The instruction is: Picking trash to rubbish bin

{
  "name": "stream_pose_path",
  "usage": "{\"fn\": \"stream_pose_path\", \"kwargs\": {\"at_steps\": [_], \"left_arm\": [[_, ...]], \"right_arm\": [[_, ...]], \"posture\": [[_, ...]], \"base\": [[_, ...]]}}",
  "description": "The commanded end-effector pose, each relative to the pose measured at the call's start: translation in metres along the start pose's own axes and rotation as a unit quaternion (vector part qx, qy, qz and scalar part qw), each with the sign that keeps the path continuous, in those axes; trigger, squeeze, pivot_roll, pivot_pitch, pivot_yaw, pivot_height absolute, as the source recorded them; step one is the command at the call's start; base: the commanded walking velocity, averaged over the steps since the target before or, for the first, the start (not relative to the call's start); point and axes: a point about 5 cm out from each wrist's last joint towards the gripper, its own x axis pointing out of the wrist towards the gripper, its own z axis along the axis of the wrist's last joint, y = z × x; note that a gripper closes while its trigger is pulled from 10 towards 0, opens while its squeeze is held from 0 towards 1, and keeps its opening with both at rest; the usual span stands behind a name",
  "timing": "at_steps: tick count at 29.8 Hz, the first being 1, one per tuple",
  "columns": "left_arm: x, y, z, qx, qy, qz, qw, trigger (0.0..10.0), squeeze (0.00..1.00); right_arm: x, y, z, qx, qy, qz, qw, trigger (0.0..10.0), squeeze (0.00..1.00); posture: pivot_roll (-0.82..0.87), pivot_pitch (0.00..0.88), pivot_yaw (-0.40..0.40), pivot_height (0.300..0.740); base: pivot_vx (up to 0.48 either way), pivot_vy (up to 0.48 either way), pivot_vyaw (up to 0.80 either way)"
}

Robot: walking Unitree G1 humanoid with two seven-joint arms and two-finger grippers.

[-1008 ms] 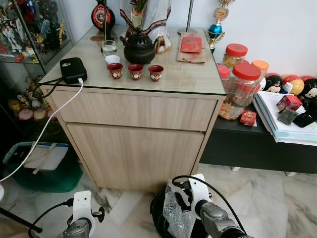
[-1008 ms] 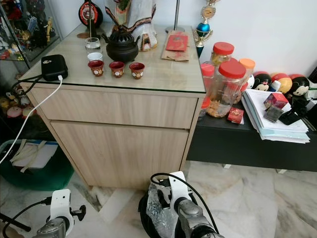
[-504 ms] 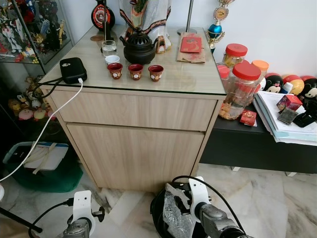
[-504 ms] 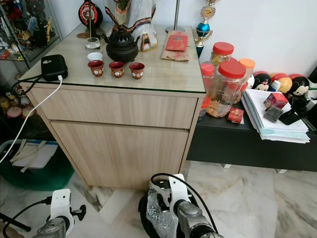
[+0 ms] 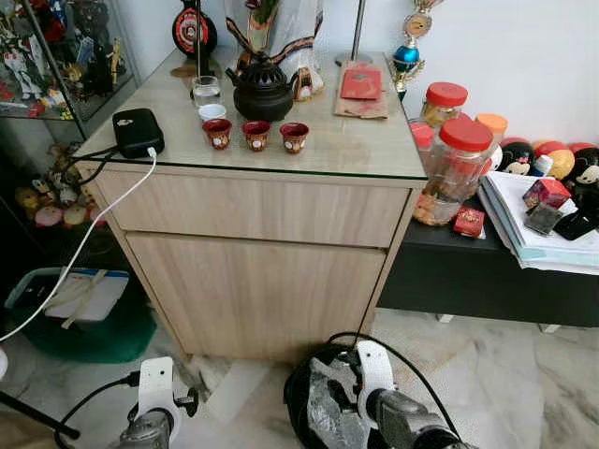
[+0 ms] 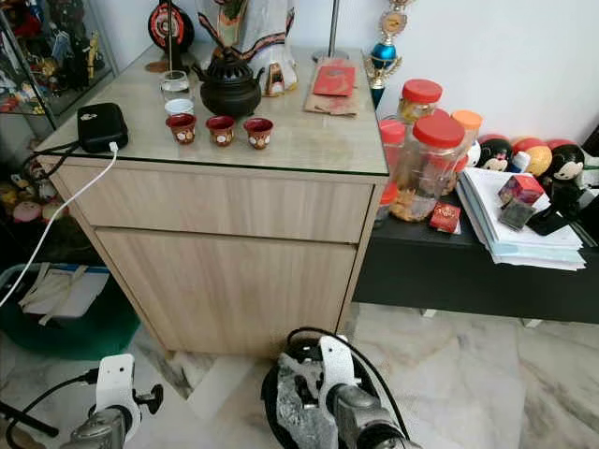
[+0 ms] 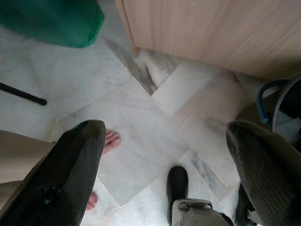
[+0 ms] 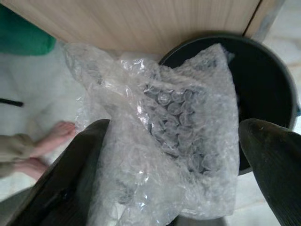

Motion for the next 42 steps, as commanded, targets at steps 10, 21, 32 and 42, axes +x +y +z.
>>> {"fn": "stream_pose_path", "kwargs": {"at_steps": [10, 21, 32, 42], "left_arm": [[0.000, -0.002, 0.000, 0.010, 0.004, -0.007, 1.000, 10.0, 0.00], [0.001, -0.002, 0.002, 0.011, 0.001, -0.007, 1.000, 10.0, 0.00], [0.001, -0.002, 0.002, 0.010, 0.000, -0.007, 1.000, 10.0, 0.00], [0.001, -0.003, 0.003, 0.010, -0.001, -0.008, 1.000, 10.0, 0.00]], "right_arm": [[0.001, 0.006, 0.014, 0.120, -0.016, 0.012, 0.993, 10.0, 0.00], [-0.001, 0.013, 0.043, -0.148, -0.097, 0.001, 0.984, 10.0, 0.00], [0.001, 0.016, 0.038, -0.071, -0.078, 0.009, 0.994, 10.0, 0.00], [-0.002, 0.012, 0.052, 0.054, -0.105, 0.019, 0.993, 10.0, 0.00]], "posture": [[0.07, 0.023, -0.052, 0.740], [0.07, 0.023, -0.051, 0.740], [0.08, 0.021, -0.052, 0.740], [0.07, 0.021, -0.052, 0.740]], "base": [[0.000, 0.000, 0.00], [0.000, 0.000, 0.00], [0.000, 0.000, 0.00], [0.000, 0.000, 0.00]]}}
